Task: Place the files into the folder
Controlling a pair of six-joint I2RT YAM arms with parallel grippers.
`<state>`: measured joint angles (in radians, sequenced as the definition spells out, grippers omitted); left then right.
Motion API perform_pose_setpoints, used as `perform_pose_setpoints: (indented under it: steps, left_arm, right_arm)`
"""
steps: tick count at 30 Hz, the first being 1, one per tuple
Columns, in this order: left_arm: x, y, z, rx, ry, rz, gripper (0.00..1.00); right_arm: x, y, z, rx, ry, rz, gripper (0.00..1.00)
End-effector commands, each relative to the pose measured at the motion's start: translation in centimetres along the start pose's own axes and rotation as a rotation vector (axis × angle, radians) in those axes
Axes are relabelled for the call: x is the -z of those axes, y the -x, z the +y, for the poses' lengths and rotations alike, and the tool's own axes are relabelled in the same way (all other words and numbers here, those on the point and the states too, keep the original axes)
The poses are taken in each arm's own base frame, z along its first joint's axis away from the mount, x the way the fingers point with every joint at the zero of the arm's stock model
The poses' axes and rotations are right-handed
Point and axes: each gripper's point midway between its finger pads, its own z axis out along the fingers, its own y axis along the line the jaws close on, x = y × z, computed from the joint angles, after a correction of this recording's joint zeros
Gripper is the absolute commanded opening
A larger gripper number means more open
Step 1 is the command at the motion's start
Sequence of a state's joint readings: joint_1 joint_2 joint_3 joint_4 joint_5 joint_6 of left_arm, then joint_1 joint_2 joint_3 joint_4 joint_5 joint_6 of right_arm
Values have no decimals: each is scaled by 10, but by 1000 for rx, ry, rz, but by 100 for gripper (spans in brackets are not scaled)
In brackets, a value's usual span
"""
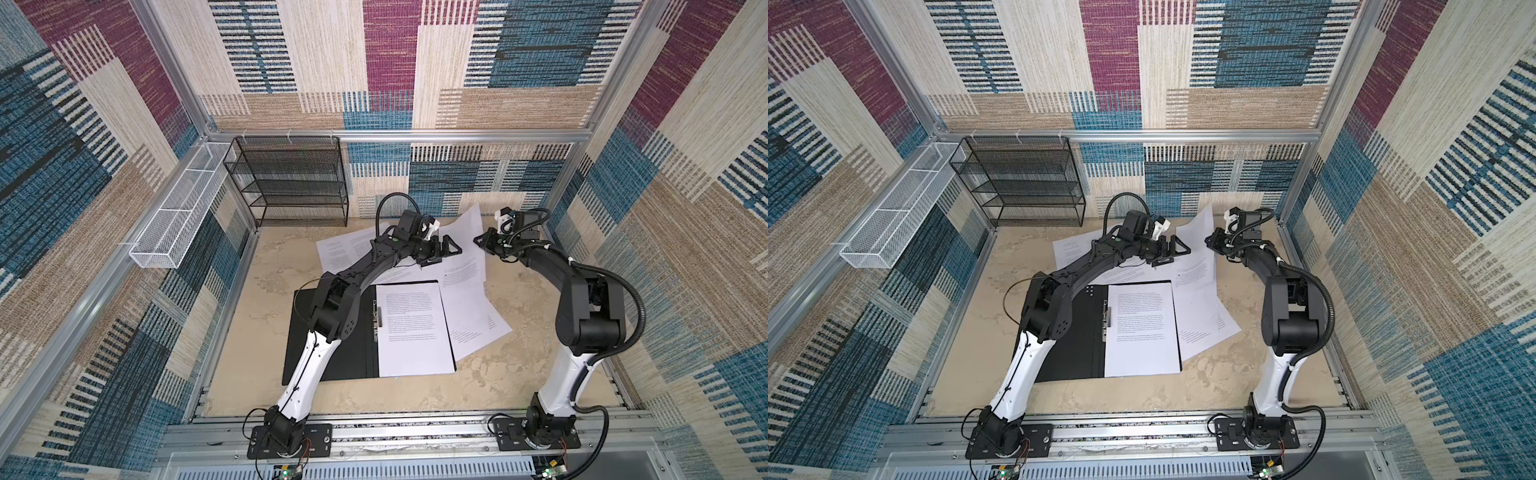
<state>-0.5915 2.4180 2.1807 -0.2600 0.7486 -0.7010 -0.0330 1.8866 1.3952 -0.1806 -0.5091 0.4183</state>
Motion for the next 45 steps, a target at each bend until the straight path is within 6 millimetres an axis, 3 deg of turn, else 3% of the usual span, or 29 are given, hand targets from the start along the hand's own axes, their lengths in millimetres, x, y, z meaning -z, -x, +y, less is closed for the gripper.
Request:
perform_pose_setpoints:
  steps: [1,3,4,7,10,13,16,18,20,23,26,36,41,45]
  left_arm:
    - [39,15,-64,-108,-95,-61,99]
    - [60,10,-66,-105,-30,-85,99]
    - [74,4,-55,-92,68,-100,99]
    - [124,-21,-9,-57,383,-147,99]
    - [174,-61,44,59,552,-172,99]
    - [216,-104,85,219,598,-176,99]
    - [246,-143,114,301,647,-202,99]
    - [260,-167,132,359,688,-201,99]
    - [270,-187,150,426,724,-204,99]
    - [276,-212,174,519,758,-201,99]
    - [280,-228,191,589,795,-178,99]
    - [280,-253,216,668,850,-116,99]
    - [282,-259,220,689,864,-113,99]
    - [282,-264,226,708,884,-93,99]
  right_arm:
    - [16,14,6,18,-41,-63,0]
    - [28,20,19,37,-31,-88,0]
    - [34,21,28,47,-24,-93,0]
    - [49,18,63,90,8,-101,0]
    - [61,7,112,152,47,-104,0]
    - [69,-17,165,182,158,-72,0]
    - [74,-49,212,196,288,-15,0]
    - [79,-71,234,193,375,27,0]
    - [87,-88,242,173,434,53,0]
    - [96,-106,227,138,432,61,0]
    - [96,-123,198,100,383,69,0]
    - [62,-213,97,-33,198,177,0]
    - [50,-242,81,-38,166,230,0]
    - [43,-254,77,-48,165,252,0]
